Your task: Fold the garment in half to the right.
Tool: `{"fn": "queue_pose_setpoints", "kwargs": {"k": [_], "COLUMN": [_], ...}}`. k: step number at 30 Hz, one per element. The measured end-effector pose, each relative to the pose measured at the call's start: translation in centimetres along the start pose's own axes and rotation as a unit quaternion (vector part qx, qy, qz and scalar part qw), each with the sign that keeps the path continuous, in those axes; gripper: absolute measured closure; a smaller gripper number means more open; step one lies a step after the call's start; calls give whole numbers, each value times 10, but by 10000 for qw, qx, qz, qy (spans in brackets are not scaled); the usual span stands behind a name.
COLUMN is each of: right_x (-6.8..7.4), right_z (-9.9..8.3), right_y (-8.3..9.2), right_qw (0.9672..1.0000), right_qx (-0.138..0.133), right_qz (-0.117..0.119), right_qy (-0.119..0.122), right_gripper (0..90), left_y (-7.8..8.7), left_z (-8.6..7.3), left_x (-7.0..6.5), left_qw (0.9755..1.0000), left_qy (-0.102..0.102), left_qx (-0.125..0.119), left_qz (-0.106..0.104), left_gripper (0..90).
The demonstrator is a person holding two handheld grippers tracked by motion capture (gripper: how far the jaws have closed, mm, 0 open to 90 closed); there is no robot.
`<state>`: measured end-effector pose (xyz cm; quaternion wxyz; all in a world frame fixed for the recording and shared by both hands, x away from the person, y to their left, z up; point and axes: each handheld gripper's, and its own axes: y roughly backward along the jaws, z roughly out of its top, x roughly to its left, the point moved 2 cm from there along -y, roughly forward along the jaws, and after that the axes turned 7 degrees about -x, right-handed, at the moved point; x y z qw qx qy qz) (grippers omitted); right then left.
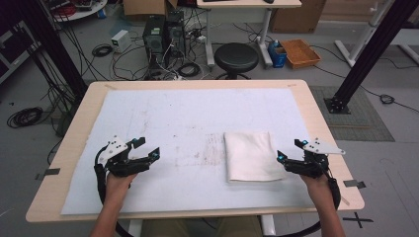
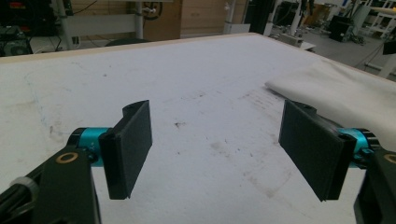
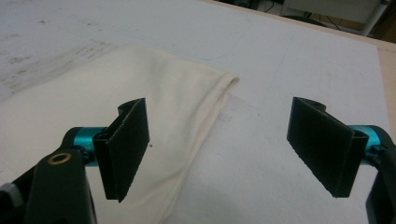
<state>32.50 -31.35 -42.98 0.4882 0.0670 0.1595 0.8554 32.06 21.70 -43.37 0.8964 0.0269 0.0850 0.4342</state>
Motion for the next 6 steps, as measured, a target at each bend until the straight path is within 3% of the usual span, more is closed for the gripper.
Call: {"fn": "queue_pose_setpoints", "kwargs": {"k": [6], "right_x": [-2], "right_z": [-1], "right_y": [0], "right_qw": [10000], "right_qx": [-11], "right_qz": [4], "right_qy": [-22], "right_gripper": [208], "left_y": [0], "left_z": [-1], "left_x": [0], "left_qw": [10000], "left_qy": [-18], "left_qx": [26], "left_qz": [11], "left_gripper": [258]}}
